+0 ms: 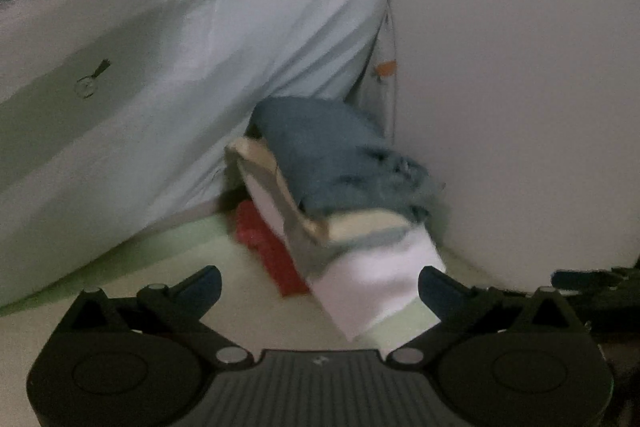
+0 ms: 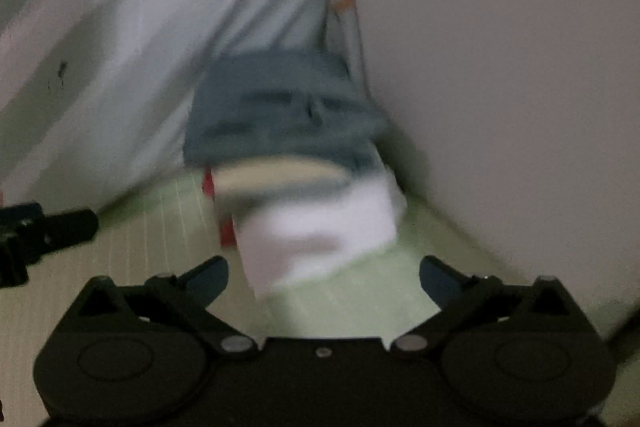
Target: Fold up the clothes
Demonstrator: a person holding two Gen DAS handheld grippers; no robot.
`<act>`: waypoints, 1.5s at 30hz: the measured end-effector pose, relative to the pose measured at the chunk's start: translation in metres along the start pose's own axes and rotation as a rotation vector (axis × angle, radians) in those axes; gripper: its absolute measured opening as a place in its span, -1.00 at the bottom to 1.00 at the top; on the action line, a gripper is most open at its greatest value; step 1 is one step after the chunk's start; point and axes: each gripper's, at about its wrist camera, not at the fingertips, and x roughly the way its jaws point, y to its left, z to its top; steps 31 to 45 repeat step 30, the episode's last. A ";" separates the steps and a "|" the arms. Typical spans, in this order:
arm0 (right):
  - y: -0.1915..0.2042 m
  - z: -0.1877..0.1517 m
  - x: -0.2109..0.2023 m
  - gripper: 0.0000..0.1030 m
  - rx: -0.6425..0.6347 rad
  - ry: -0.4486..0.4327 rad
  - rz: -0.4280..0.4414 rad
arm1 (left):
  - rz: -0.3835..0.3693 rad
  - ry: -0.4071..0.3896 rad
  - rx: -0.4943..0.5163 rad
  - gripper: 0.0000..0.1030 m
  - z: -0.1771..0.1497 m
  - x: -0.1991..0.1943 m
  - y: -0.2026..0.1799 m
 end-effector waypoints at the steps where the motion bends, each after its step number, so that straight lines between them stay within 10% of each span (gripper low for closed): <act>1: 0.001 -0.010 -0.006 1.00 0.002 0.012 -0.002 | -0.007 0.011 -0.008 1.00 -0.007 -0.005 0.000; 12: 0.013 -0.043 -0.039 1.00 -0.039 0.017 -0.006 | -0.050 0.126 0.024 1.00 -0.042 -0.023 -0.002; 45: 0.009 -0.040 -0.039 1.00 -0.032 0.009 0.002 | -0.044 0.109 0.038 1.00 -0.041 -0.025 -0.003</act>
